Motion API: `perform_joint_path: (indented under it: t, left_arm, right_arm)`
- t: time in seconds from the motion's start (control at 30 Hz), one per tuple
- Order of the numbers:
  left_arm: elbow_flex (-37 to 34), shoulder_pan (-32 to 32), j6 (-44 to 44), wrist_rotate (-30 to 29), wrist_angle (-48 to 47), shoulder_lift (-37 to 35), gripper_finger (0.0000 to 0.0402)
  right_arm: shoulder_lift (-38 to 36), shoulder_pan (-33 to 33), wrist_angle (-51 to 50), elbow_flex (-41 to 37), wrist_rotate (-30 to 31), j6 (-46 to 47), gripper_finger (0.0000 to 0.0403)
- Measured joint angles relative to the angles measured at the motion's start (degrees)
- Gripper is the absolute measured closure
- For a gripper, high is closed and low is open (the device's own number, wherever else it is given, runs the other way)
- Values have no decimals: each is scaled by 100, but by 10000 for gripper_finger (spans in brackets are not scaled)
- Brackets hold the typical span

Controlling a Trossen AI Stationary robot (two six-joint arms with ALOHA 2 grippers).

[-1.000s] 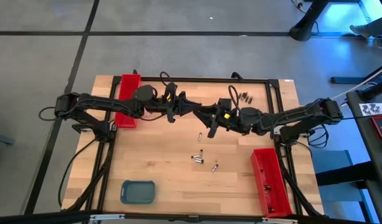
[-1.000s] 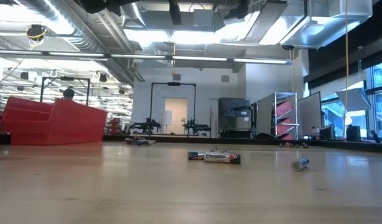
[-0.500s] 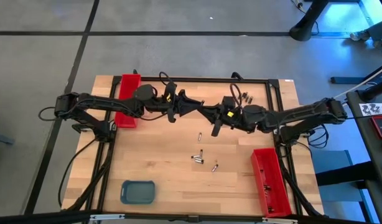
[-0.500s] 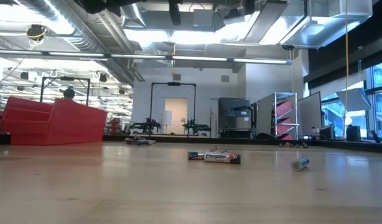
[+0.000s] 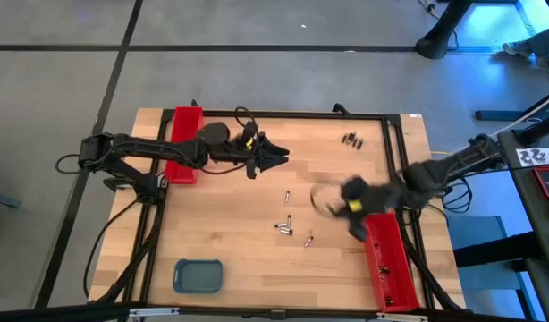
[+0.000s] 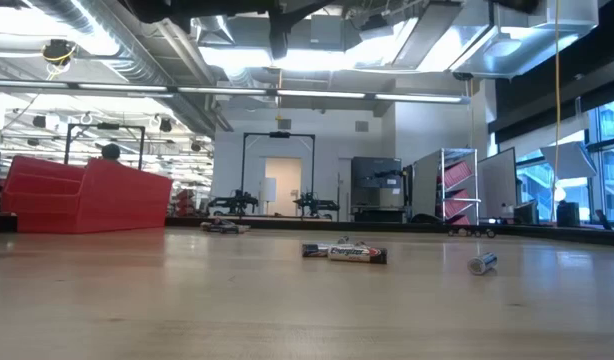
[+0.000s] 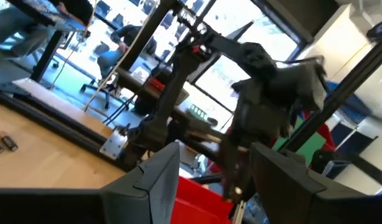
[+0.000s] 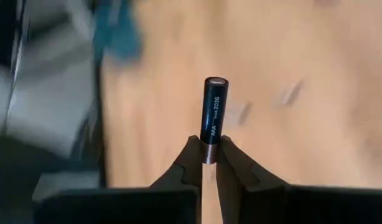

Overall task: Sort batteries
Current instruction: Put the small black battery into the bottom red bin

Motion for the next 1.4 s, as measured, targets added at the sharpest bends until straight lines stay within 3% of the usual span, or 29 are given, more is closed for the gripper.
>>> perform_joint_path:
  t: [0.2,0.37,0.47,0.73,1.03,1.23,1.4]
  left_arm:
    - [0,3,267,-7,-64,0,224]
    - [0,31,278,-11,-62,0,225]
    - [0,77,278,-11,-60,0,225]
    - [0,182,96,-14,-62,0,225]
    - [0,180,61,-13,-62,0,225]
    - [0,180,55,-13,-62,0,225]
    - [0,180,-22,-14,-62,0,225]
  right_arm:
    - [4,1820,-856,-452,-1042,1569,386]
    - [8,3169,-586,-969,-1186,2934,386]
    - [29,3539,-399,-1292,-1203,3333,386]
    - [30,3552,-331,-1972,-1175,3876,386]
    - [36,3035,512,-2654,-1573,3885,386]
    - [39,2725,547,-2879,-2122,3893,386]
    - [39,2724,901,-3091,-2352,3989,386]
